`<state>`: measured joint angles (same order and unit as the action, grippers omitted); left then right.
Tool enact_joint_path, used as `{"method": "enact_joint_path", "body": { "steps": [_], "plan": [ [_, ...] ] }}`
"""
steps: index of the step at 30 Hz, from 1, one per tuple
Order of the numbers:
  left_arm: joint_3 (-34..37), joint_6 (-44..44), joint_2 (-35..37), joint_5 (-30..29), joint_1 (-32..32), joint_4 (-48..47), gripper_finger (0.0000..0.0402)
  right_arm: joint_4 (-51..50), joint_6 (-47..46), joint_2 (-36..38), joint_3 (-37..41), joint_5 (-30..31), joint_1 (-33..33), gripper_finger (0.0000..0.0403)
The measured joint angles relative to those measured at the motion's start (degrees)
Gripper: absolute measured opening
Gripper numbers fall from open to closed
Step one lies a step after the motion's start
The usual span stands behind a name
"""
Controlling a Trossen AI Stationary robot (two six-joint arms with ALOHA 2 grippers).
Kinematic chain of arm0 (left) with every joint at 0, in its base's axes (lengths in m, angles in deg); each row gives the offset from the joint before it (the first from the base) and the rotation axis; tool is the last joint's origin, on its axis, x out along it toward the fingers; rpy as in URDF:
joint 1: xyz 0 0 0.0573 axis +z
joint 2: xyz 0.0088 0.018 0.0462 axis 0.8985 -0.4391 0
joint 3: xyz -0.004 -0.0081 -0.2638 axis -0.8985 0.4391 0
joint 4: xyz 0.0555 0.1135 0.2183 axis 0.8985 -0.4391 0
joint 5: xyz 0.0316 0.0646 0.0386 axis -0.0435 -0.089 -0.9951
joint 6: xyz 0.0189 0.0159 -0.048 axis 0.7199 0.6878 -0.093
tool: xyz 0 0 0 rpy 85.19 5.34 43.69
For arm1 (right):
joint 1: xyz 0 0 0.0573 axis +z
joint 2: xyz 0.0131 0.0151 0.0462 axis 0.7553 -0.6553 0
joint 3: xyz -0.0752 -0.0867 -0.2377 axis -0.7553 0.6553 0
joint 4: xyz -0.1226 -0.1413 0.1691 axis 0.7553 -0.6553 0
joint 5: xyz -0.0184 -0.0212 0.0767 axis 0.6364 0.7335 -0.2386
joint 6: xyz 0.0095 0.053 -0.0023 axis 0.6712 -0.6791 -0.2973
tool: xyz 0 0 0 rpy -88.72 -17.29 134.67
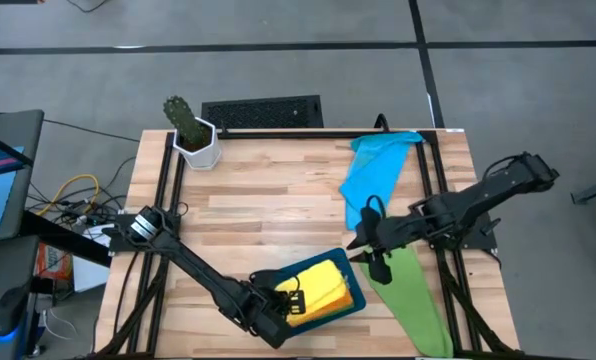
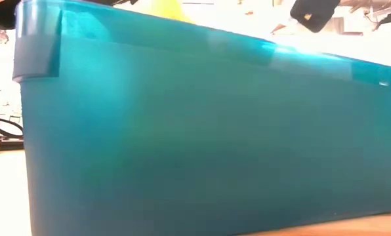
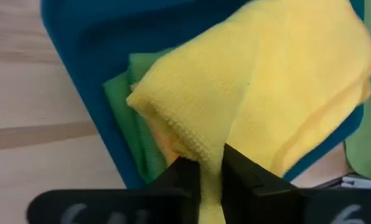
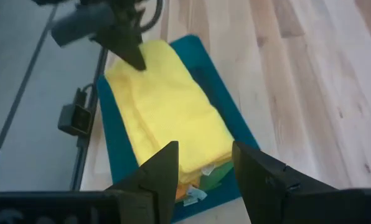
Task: Fold microfiber towels
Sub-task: Put the folded yellow microfiber towel into the blue bin
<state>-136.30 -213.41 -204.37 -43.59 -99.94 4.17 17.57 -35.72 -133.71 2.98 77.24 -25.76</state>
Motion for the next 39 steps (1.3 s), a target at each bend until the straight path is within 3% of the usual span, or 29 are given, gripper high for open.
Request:
{"method": "enact_joint_path", "body": {
  "steps": [12, 16, 23, 29, 39],
  "plan": [
    [0.0, 7.3, 0.0, 0.2, 1.6, 1.1, 0.0174, 9.9, 4.1, -12.9, 0.0, 0.0, 1.4, 0.0175],
    [0.0, 8.2, 0.0, -1.0, 2.4, 1.1, 0.0202, 11.9, 4.5, -19.1, 0.0, 0.0, 1.4, 0.0175],
    [0.0, 8.5, 0.4, -1.2, 2.2, -1.2, 0.0194, 12.9, 3.8, -29.7, 0.0, 0.0, 3.5, 0.0175],
    [0.0, 8.7, 2.6, -1.5, 1.6, -3.6, 0.0178, 15.2, 2.5, -32.8, 0.0, 0.4, 5.3, 0.0175],
    [-4.0, 9.7, 3.1, -13.0, 0.3, -0.9, 0.0174, 16.3, 0.5, -32.1, 0.0, 1.3, 5.1, 0.0175]
  ]
}}
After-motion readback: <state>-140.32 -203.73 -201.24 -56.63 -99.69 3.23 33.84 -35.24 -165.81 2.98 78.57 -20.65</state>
